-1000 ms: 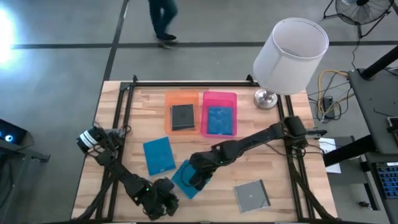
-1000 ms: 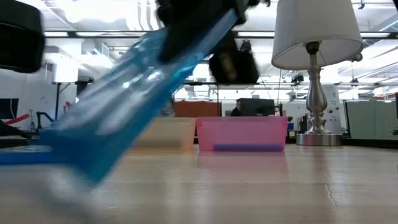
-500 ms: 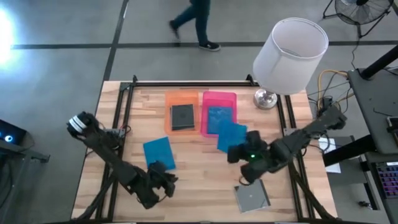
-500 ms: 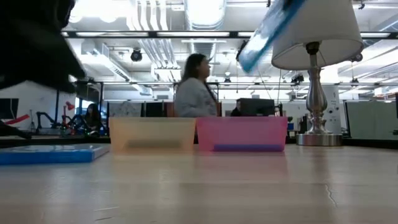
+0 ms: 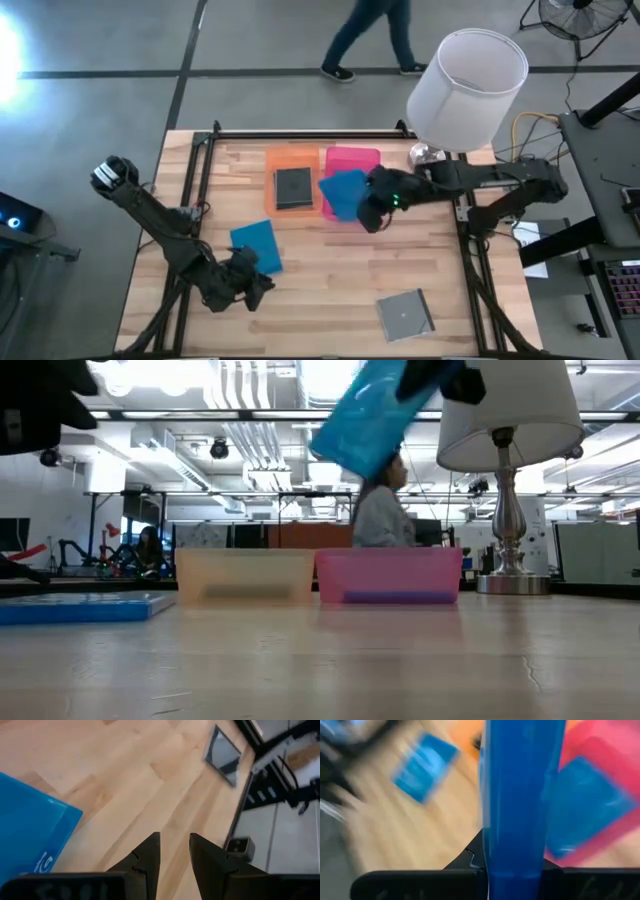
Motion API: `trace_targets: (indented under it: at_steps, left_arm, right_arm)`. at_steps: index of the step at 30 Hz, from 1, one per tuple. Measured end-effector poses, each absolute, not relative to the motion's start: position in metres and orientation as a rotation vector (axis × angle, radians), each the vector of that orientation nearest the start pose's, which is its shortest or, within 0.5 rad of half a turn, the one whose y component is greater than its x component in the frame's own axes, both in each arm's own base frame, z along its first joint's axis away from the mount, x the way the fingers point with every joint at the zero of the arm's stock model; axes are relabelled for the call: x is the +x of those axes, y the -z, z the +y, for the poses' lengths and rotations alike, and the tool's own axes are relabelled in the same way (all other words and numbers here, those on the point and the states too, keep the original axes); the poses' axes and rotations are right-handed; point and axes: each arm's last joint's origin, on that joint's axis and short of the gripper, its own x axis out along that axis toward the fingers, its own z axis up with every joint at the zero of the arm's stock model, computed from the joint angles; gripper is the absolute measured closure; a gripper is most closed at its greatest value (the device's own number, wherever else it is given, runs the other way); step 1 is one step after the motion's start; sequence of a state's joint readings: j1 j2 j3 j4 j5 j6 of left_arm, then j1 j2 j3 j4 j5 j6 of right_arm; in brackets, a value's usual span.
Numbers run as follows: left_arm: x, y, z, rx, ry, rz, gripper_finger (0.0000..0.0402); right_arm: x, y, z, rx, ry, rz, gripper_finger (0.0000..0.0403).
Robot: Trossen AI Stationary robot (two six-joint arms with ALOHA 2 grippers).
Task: Pick & place jewel cases by type
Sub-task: Put the bottom blue CD case into the pink bin
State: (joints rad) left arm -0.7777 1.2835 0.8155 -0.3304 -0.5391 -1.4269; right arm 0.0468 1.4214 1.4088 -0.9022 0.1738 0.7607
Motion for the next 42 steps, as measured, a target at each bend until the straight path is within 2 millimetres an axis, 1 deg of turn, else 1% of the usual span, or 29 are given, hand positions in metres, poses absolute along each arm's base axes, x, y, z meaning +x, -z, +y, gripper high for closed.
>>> trace_targets:
  at_steps: [3,6,8,10,16,20,24,26,28,31,36,42]
  left_arm:
    - [0.189,-0.233,-0.168,-0.879,-0.238,0.648,0.0315]
    - [0.189,-0.232,-0.167,-0.888,-0.245,0.648,0.0315]
    - [0.188,-0.229,-0.167,-0.895,-0.254,0.652,0.0315]
    - [0.188,-0.228,-0.167,-0.903,-0.261,0.653,0.0315]
    - [0.187,-0.226,-0.166,-0.925,-0.278,0.647,0.0315]
    - [0.188,-0.226,-0.165,-0.921,-0.298,0.618,0.0315]
    - [0.188,-0.226,-0.165,-0.943,-0.311,0.606,0.0315]
    - [0.188,-0.226,-0.165,-0.949,-0.312,0.605,0.0315]
    - [0.188,-0.226,-0.165,-0.951,-0.313,0.605,0.0315]
    - [0.188,-0.226,-0.165,-0.951,-0.313,0.605,0.0315]
    - [0.188,-0.226,-0.165,-0.945,-0.313,0.605,0.0315]
    - [0.187,-0.225,-0.164,-0.93,-0.32,0.612,0.0315]
  right_arm:
    - [0.288,-0.336,-0.014,0.411,0.483,0.975,0.039]
    - [0.294,-0.329,-0.029,0.262,0.458,1.118,0.039]
    - [0.302,-0.323,-0.035,0.2,0.395,1.189,0.039]
    - [0.31,-0.315,-0.043,0.173,0.315,1.246,0.039]
    - [0.327,-0.302,-0.078,0.046,0.133,1.373,0.039]
    - [0.34,-0.291,-0.1,0.095,-0.054,1.437,0.039]
    - [0.348,-0.275,-0.123,0.114,-0.112,1.567,0.039]
    - [0.351,-0.27,-0.131,0.132,-0.158,1.621,0.039]
    - [0.354,-0.266,-0.139,0.206,-0.223,1.612,0.039]
    - [0.362,-0.262,-0.15,0.336,-0.301,1.516,0.039]
    - [0.371,-0.258,-0.163,0.389,-0.279,1.492,0.039]
    - [0.369,-0.246,-0.168,0.382,-0.285,1.527,0.039]
